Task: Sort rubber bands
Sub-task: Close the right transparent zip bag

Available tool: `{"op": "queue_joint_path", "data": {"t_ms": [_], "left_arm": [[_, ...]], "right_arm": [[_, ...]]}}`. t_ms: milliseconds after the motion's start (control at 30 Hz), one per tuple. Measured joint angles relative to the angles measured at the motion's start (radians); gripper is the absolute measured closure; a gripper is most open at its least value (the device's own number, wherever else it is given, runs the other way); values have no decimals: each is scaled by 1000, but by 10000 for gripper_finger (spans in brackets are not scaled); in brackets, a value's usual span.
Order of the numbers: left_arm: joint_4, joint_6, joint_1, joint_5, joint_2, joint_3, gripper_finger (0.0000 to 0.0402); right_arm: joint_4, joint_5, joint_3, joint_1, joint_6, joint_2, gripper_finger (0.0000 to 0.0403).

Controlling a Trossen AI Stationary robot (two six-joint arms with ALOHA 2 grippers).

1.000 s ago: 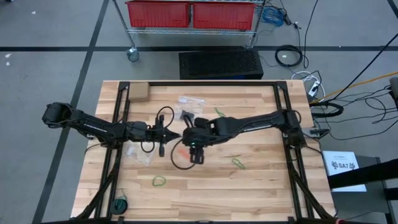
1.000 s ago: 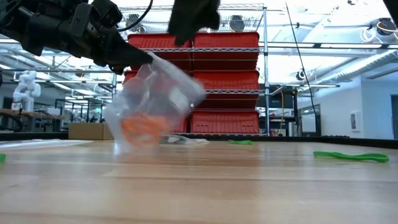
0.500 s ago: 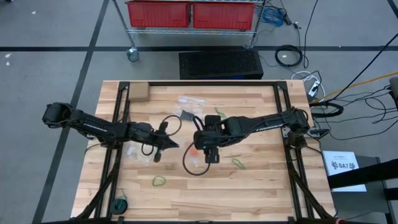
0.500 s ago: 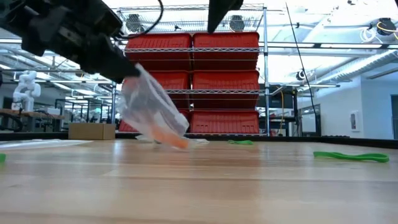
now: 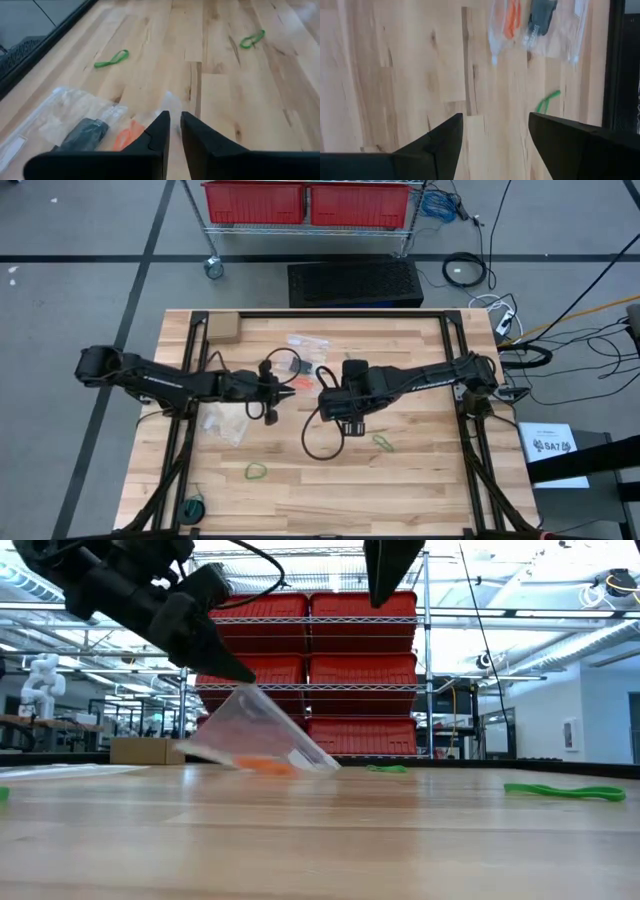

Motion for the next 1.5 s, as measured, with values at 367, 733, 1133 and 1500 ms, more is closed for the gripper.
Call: {"op": "queue_joint_path", "data": {"t_ms": [367, 733, 1133, 1500], "left_arm": [[-10, -22, -80, 16, 70, 5, 394], [-9, -24, -81, 51, 48, 71, 378], [-40, -73, -80, 130, 47, 139, 228], [-480, -204, 23, -170, 48, 147, 303]], "right_arm": [[16, 2, -77, 47, 94, -1, 186], [449, -102, -497, 150, 174, -18, 204], [766, -105, -657, 237, 251, -22, 258], [779, 72, -657, 260, 388, -22, 334]]}}
